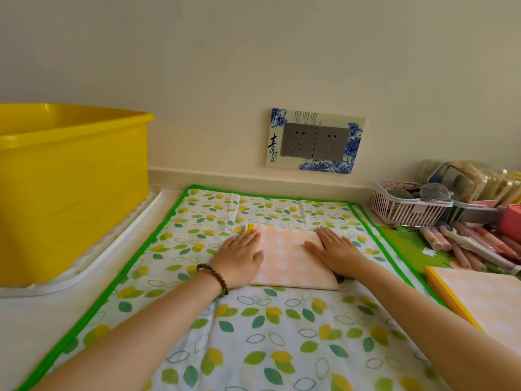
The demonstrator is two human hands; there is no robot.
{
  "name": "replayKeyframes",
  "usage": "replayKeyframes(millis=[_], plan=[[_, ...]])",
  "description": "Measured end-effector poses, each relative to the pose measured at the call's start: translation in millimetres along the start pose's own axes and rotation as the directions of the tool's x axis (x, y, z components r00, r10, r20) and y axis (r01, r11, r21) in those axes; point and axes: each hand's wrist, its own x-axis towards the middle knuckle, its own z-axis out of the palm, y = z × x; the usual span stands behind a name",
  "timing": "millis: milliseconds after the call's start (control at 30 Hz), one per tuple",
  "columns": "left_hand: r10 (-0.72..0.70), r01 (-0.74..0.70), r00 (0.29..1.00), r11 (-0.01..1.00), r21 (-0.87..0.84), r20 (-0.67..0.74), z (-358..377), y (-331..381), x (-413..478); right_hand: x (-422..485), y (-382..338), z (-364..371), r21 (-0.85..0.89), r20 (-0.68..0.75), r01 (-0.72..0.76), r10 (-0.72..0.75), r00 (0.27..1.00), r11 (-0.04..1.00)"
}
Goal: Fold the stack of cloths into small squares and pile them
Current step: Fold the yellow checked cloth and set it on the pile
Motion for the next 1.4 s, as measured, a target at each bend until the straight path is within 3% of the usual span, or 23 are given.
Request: replayKeyframes(millis=[100,167,233,300,400,533,600,667,767,900,1000,1100,1200,1267,1300,1400], plan=[[0.001,-0.001,1.0,1.0,0.0,0.0,-0.6,0.0,-1.6,-8.8,7.6,-8.6,0.233,-0.005,-0.032,0.035,0.999,0.972],[0.001,-0.002,1.0,1.0,0.007,0.003,-0.6,0.1,-2.6,-15.6,11.9,-17.2,0.475,-0.03,-0.051,0.074,0.997,0.879],[0.003,-0.003,1.0,1.0,0.01,-0.001,-0.4,0.3,-2.8,-22.9,17.7,-26.9,0.599,-0.069,-0.062,0.128,0.989,0.799],[0.006,-0.006,1.0,1.0,0.008,-0.002,0.0,0.3,-2.8,-30.0,23.3,-33.9,0.643,-0.03,-0.109,0.167,0.985,0.758],[0.004,-0.004,1.0,1.0,0.004,-0.005,-0.3,0.3,-2.4,-38.7,22.8,-38.4,0.684,0.14,-0.216,0.165,0.976,0.697],[-0.003,0.003,1.0,1.0,-0.021,-0.018,-0.1,1.1,-3.1,-39.6,9.8,-43.6,0.627,0.22,-0.281,0.182,0.959,0.726],[-0.007,0.006,1.0,0.999,-0.032,-0.03,0.3,0.9,-3.2,-38.5,2.0,-45.4,0.635,0.283,-0.346,0.209,0.936,0.691],[-0.007,0.005,0.999,0.999,-0.046,-0.04,-0.2,1.9,-3.5,-37.3,-4.9,-44.8,0.705,0.321,-0.387,0.218,0.921,0.594],[-0.011,0.003,0.998,0.995,-0.103,-0.068,-1.8,3.2,-5.1,-36.6,-17.7,-39.8,0.865,0.297,-0.339,0.167,0.94,0.369],[-0.038,-0.003,0.989,0.96,-0.278,-0.14,-3.2,1.3,-4.3,-40.9,-31.4,-35.1,0.928,0.233,-0.249,0.092,0.968,0.277],[-0.105,-0.003,0.978,0.858,-0.514,-0.179,-8.3,3.3,-4.7,-46.9,-29.3,-43.8,0.939,0.123,-0.165,0.153,0.981,0.303],[-0.198,0.01,0.964,0.692,-0.722,-0.176,-21.5,16.9,-5.1,-60.9,-14.4,-66.6,0.942,0.003,-0.066,0.187,0.982,0.329],[-0.234,0.086,0.972,0.432,-0.898,-0.02,-39.7,37.8,-3.3,-80.6,6.9,-93.6,0.942,-0.061,-0.007,0.191,0.98,0.337],[-0.116,0.2,0.976,0.156,-0.967,0.183,-49.8,58.4,-2.2,-96.0,24.5,-110.5,0.94,-0.087,0.016,0.191,0.978,0.342],[-0.022,0.253,0.968,0.068,-0.965,0.252,-53.6,69.9,-1.8,-104.2,33.4,-118.3,0.941,-0.092,0.022,0.193,0.977,0.337],[0.164,0.261,0.95,0.048,-0.964,0.265,-56.6,108.9,2.4,-129.0,63.4,-138.1,0.945,-0.087,0.017,0.199,0.976,0.327]])
